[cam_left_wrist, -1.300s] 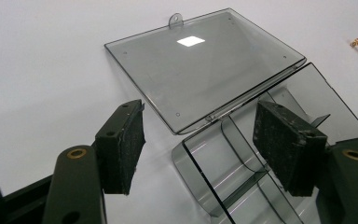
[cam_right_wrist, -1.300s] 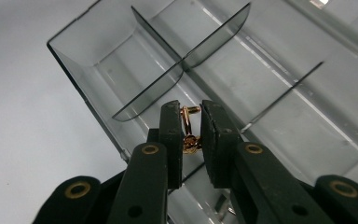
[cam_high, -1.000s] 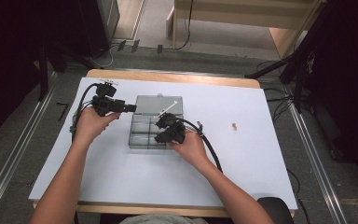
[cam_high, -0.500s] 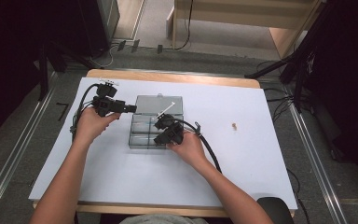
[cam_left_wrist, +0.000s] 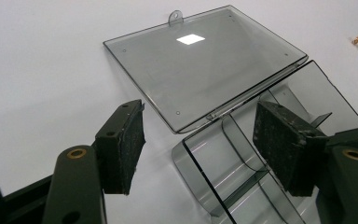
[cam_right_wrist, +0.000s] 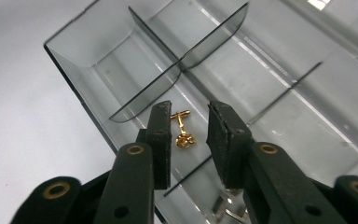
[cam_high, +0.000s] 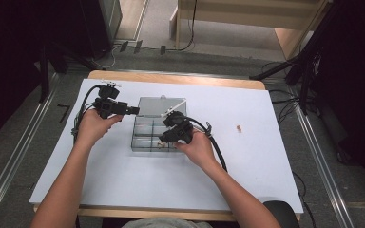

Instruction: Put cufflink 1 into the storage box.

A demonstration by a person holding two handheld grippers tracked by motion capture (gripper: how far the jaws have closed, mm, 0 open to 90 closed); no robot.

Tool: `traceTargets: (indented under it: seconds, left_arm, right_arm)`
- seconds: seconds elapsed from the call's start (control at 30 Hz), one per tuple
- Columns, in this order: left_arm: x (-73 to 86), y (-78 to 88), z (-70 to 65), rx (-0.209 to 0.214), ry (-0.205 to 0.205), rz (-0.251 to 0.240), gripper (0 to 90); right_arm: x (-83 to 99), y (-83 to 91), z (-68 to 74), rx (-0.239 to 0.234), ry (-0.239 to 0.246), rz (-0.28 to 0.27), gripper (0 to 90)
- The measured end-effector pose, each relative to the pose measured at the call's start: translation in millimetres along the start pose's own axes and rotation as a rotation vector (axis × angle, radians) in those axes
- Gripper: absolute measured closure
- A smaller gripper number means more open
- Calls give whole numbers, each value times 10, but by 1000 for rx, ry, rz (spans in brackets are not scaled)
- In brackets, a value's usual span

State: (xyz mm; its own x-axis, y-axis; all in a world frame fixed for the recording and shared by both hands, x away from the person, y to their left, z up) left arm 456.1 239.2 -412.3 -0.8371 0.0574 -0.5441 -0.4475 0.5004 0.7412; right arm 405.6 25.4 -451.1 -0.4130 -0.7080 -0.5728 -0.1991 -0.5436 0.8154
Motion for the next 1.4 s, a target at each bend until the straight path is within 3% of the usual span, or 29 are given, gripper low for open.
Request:
traceTargets:
  seconds: [0.73,1.4]
  left_arm:
    - [-42,-50,-47,6,-9,12,352]
    - [-83,-83,-64,15,-19,10,354]
  right_arm:
    - [187,468,-322,54,-72,-90,533]
    - [518,701,-695,124,-159,-87,524]
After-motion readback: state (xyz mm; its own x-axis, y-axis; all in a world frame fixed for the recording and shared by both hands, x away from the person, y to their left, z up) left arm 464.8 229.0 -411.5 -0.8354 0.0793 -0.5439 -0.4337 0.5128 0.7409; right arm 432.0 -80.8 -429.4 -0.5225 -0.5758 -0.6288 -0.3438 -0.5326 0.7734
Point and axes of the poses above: each handheld gripper's, and its own axes: y roughly backward along the jaws, x roughly out of its underside, z roughly to its left, the point moved 4 cm from there along -y, roughly forward along the jaws, and after that the axes turned 13 degrees about y, right-handed, at the moved point
